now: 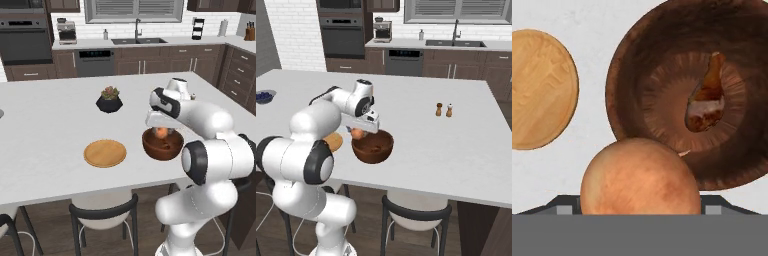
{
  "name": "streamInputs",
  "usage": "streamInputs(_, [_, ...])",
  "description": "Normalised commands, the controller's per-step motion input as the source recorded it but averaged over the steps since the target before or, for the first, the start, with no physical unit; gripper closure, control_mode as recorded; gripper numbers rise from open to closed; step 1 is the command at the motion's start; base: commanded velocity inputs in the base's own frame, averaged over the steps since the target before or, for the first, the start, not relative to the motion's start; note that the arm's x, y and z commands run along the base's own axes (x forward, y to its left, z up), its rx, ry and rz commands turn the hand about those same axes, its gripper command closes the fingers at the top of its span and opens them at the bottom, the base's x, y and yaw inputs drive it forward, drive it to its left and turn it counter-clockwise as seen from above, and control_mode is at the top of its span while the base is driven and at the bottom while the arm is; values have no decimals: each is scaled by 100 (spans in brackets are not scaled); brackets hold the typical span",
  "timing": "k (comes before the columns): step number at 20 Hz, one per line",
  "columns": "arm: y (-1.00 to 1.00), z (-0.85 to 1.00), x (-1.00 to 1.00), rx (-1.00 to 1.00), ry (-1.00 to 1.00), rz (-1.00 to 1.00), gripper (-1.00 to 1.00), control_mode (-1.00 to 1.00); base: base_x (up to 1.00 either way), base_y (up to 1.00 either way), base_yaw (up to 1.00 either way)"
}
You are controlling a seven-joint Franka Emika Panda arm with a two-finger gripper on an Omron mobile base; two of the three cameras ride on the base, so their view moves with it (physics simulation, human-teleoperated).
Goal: Pick the chicken drumstick and onion from their plates and place them in the bowl. Then put the bowl in the fridge.
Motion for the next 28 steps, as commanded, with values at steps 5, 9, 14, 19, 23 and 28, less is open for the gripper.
streamInputs(5, [-67,-11,6,-2,4,-1,100,-100,0,0,0])
streamInputs(9, [-48,-17,18,-2,3,-4,100,-100,0,0,0])
streamInputs(14, [0,-33,26,-6,1,-8,100,-100,0,0,0])
streamInputs(19, [0,-41,16,-6,0,-3,100,-100,0,0,0])
streamInputs(23, [1,-38,0,-4,0,0,100,-100,0,0,0])
streamInputs(28, [16,-26,0,-4,0,0,100,-100,0,0,0])
